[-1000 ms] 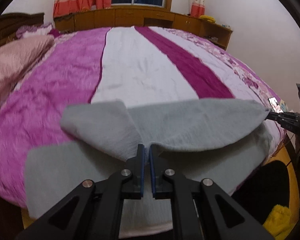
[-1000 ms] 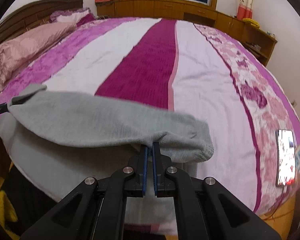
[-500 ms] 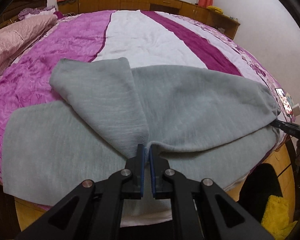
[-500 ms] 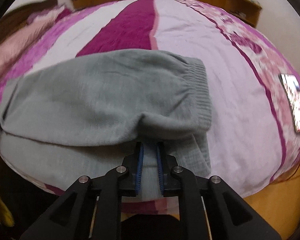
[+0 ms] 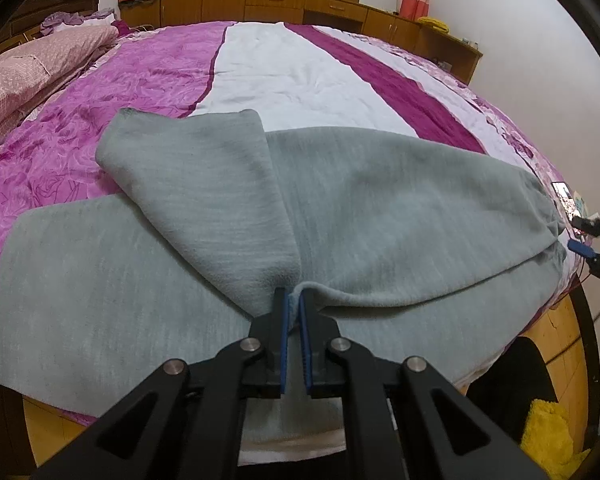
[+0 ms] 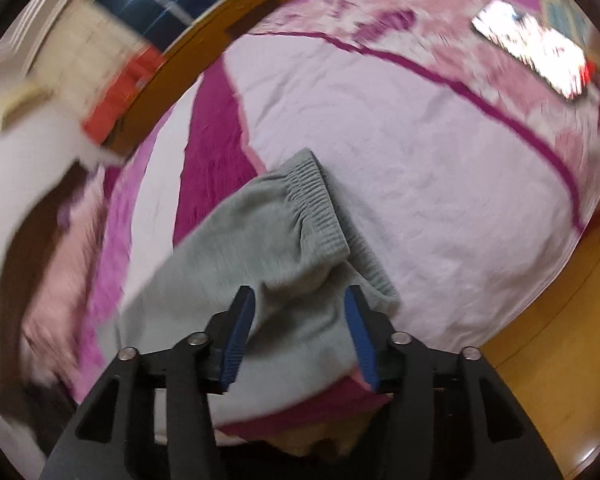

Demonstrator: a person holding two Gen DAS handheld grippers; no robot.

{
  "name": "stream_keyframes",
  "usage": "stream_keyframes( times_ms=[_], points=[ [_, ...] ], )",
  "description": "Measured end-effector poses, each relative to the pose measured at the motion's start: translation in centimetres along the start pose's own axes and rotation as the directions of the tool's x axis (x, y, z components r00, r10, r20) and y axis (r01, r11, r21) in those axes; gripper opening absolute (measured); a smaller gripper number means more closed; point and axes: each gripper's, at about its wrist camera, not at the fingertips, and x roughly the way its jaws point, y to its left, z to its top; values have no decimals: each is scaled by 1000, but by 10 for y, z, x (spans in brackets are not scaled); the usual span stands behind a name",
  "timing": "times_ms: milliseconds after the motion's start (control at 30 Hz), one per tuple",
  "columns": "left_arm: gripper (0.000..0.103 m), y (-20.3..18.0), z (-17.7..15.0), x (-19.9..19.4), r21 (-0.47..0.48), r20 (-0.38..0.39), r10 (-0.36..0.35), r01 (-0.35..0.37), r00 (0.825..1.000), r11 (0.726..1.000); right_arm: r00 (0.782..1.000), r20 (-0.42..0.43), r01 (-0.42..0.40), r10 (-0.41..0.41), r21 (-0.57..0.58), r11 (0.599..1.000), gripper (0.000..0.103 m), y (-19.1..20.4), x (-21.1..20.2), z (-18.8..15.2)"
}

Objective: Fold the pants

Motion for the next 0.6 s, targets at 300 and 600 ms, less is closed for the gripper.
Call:
stream_keyframes(
  times_ms=[300, 600],
  points=[
    [5, -1, 9, -29, -9, 55, -9, 10, 998, 1000, 1000, -28, 15, -12, 111, 994, 7, -5, 33, 19],
    [5, 2, 7, -79, -14, 121, -9, 11, 993, 1000, 999, 42, -15, 16, -28, 999, 2, 2, -17, 9]
  ],
)
